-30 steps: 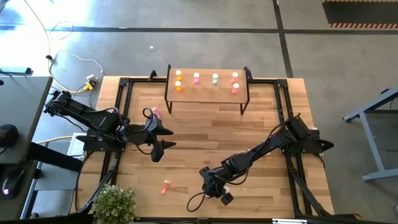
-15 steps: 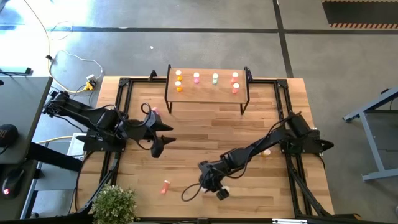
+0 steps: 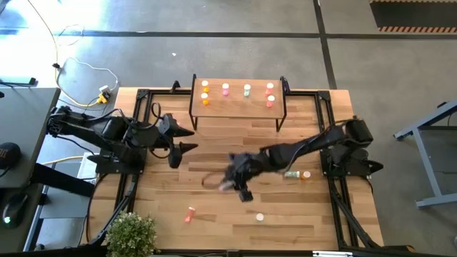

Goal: Pick and place medicine bottles onto shelf by color
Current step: Put the bottom purple medicine bottle on the shelf aligned with the other purple medicine bottle

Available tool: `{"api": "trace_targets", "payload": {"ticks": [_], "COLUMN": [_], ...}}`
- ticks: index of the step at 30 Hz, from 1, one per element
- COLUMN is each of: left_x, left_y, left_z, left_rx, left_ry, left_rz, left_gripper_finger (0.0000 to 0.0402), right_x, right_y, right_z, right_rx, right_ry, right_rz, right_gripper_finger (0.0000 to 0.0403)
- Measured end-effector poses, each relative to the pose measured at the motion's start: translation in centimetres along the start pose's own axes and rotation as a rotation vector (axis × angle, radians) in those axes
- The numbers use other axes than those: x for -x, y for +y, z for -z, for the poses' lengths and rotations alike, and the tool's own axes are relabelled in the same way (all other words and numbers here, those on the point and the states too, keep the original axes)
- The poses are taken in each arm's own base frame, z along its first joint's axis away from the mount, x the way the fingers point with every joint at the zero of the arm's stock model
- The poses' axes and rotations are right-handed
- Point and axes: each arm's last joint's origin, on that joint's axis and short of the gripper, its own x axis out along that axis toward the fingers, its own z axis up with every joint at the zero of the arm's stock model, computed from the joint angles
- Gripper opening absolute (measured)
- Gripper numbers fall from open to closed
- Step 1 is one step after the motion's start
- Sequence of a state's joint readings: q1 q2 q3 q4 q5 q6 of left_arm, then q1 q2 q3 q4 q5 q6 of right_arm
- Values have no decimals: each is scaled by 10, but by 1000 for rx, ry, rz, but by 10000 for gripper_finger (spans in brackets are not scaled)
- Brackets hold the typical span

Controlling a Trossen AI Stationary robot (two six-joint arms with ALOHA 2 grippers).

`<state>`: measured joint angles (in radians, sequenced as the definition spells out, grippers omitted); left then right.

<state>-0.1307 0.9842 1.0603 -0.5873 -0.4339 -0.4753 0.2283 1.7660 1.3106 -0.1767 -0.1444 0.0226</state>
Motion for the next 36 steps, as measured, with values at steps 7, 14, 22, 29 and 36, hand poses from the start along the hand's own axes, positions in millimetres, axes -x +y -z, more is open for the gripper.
{"api": "trace_targets", "payload": {"ticks": [7, 14, 22, 29, 36], "left_x": [-5, -10, -13, -15, -15], "left_y": [13, 30, 47, 56, 62], "left_z": [-5, -12, -17, -19, -21], "left_rx": [-56, -73, -86, -94, -95], "left_ry": [-10, -18, -17, -11, -14], "left_rz": [-67, -155, -236, -280, -308], "left_gripper_finger": [236, 236, 236, 236, 236], "right_x": [57, 116, 160, 172, 159], "right_y": [-54, -103, -140, -167, -191], "right_z": [-23, -34, -55, -55, -45], "right_rx": [-72, -145, -161, -186, -206], "right_ry": [-143, -269, -361, -274, -111], "right_rz": [211, 438, 583, 647, 642], "right_gripper_finger": [106, 106, 106, 106, 106]}}
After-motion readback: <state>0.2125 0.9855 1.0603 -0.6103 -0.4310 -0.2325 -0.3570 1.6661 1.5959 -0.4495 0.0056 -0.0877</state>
